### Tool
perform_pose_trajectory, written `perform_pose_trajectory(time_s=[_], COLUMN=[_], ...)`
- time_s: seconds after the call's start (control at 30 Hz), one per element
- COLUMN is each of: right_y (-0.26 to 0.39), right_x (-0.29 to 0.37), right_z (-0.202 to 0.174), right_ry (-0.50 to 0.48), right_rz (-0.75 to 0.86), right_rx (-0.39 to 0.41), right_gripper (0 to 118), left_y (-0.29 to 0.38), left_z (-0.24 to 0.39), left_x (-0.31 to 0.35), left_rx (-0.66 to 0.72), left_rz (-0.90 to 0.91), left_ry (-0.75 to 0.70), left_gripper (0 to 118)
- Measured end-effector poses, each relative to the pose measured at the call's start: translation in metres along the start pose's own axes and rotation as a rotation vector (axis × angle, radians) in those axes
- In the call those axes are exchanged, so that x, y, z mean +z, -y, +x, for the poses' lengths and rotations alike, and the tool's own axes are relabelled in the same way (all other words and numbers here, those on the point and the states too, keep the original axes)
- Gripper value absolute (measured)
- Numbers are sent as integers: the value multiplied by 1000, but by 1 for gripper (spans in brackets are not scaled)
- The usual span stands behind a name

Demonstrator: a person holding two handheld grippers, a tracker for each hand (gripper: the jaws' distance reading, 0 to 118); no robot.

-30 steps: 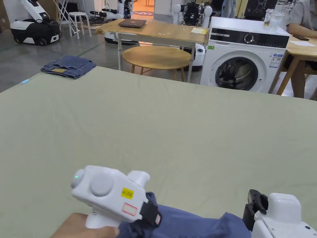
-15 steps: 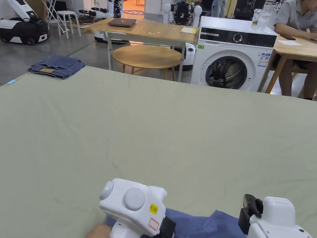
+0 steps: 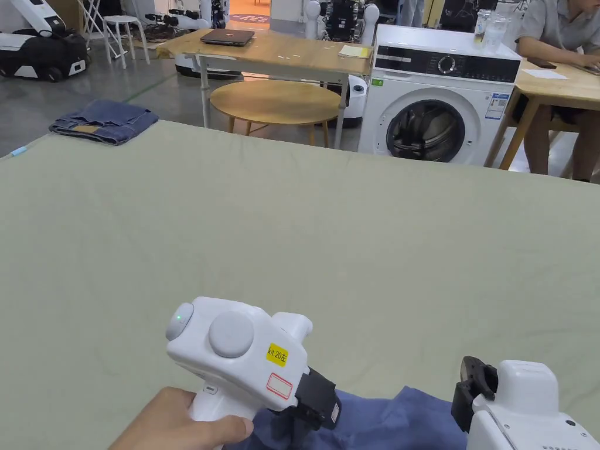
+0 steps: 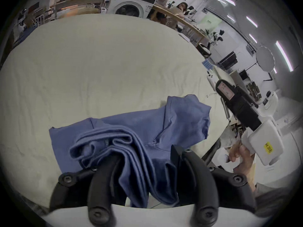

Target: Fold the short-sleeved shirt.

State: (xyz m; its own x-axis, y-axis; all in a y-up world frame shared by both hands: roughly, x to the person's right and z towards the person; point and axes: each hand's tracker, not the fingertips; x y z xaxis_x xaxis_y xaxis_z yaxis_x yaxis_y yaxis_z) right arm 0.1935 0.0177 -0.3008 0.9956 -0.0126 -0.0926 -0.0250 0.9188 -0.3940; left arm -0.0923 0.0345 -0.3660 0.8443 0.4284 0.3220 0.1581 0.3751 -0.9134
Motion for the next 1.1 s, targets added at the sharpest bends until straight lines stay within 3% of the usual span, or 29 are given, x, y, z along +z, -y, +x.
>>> perform_pose_trajectory(time_s=[0.07, 0.17, 0.47, 0.53, 0.6, 0.63, 0.77, 0.87, 0.93, 1.1], right_y=[1, 2, 6, 6, 6, 6, 6, 6, 7, 7], right_x=[1, 1, 2, 2, 2, 3, 2, 1, 0, -1], right_z=[1, 2, 3, 3, 3, 4, 4, 4, 4, 4], right_ry=[0, 2, -2, -3, -4, -6, -9, -9, -11, -13], right_rz=[0, -4, -11, -11, -10, -10, -11, -13, -15, -18], right_rx=[-1, -3, -11, -12, -16, -17, -15, -11, -12, -19], right_gripper=[0, 0, 0, 0, 0, 0, 0, 0, 0, 0], left_y=[3, 6, 17, 22, 29, 33, 43, 46, 47, 58], left_z=[-1, -4, -20, -30, -41, -47, -66, -69, -71, -88], left_x=[-3, -7, 3, 6, 13, 18, 29, 45, 56, 61], left_rx=[1, 12, 61, 90, 131, 157, 211, 198, 198, 253], left_rz=[-6, -11, 33, 66, 144, 190, 253, 292, 332, 330], left_ry=[-26, -34, -16, -21, 7, 35, 178, 166, 131, 76], left_gripper=[43, 54, 54, 47, 28, 24, 21, 20, 9, 2])
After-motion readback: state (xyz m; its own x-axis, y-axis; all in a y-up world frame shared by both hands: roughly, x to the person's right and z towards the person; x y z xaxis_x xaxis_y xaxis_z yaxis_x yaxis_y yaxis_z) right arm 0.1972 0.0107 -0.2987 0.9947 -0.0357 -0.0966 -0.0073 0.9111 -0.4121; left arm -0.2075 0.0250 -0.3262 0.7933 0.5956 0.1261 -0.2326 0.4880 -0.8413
